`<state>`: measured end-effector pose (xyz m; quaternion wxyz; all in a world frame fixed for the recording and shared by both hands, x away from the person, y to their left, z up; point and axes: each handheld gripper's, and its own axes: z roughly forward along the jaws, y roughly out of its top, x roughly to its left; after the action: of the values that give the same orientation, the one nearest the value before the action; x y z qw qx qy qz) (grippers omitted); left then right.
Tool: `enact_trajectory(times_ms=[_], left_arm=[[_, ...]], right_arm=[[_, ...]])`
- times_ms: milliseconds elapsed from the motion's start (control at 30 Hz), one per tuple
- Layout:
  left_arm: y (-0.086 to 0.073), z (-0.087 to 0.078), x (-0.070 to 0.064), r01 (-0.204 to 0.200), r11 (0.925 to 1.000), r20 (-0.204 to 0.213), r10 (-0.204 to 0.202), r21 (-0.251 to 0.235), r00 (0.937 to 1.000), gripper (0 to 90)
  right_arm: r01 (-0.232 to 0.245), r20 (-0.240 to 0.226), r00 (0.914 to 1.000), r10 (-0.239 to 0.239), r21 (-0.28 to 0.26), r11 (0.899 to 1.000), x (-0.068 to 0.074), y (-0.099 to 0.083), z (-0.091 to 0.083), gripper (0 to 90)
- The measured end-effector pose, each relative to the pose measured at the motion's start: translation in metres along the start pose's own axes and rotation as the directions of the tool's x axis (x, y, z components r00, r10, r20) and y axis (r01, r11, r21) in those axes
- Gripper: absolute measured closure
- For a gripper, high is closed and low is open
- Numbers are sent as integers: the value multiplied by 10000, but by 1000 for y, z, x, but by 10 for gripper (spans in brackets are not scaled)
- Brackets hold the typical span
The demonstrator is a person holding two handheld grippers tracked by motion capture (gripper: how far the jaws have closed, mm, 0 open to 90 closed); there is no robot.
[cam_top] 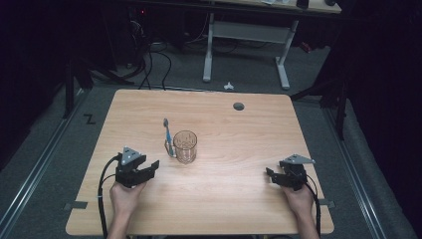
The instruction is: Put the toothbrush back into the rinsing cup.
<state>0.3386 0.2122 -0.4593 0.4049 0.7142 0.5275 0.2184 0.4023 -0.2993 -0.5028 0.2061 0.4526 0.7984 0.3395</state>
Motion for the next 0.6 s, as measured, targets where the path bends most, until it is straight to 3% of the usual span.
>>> enact_trajectory(times_ms=[600], left_arm=[[-22,20,6,239,9976,-284,-221,646,9994,446]], right_arm=[[5,-3,10000,-5,-1,10000,0,0,0,340]])
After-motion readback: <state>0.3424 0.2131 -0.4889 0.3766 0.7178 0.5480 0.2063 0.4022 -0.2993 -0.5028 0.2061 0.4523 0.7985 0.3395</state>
